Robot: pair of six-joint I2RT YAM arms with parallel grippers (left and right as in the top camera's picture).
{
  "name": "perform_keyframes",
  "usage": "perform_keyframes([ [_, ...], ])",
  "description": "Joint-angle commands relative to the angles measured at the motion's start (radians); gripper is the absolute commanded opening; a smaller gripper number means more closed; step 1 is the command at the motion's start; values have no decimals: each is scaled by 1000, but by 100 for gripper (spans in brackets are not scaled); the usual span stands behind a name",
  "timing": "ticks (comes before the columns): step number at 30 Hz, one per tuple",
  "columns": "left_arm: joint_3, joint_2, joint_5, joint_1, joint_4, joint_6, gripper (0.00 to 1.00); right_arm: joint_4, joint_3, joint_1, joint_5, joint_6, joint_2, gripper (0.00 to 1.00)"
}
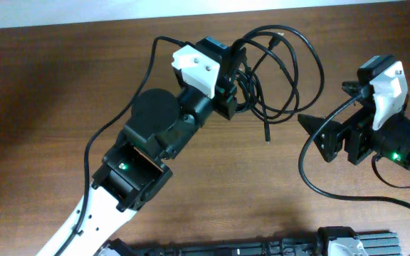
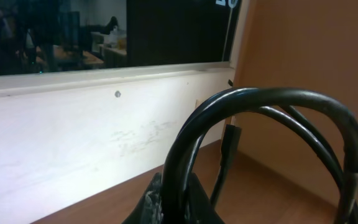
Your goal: Untangle cables
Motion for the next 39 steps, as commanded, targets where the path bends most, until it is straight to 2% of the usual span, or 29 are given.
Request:
perform_keyframes([
  [1,15,1,-3,-53,26,16,0,2,8,-1,-24,11,7,99],
  [4,15,1,74,-101,52,23,0,0,8,-1,41,13,23,99],
  [6,15,1,124,-132,63,62,0,4,8,-1,158,38,39,99],
  [14,15,-44,120,-148,24,74,0,-32,8,-1,830,318,98,99],
  [16,15,-74,119,-148,20,105,0,-51,8,-1,932,345,111,99],
  [19,15,-123,114,-148,12,167,0,-69,8,-2,1002,344,122,99],
  [23,15,-193,-20,-148,-31,179,0,-80,8,-2,1046,345,122,99],
  [26,15,-235,-90,-148,-74,179,0,-79,8,-1,1042,345,122,99],
  [29,15,-254,-179,-148,-84,179,0,-90,8,-1,937,318,122,99],
  [39,15,-234,-265,-148,-106,178,0,-200,8,-1,298,-127,122,99],
])
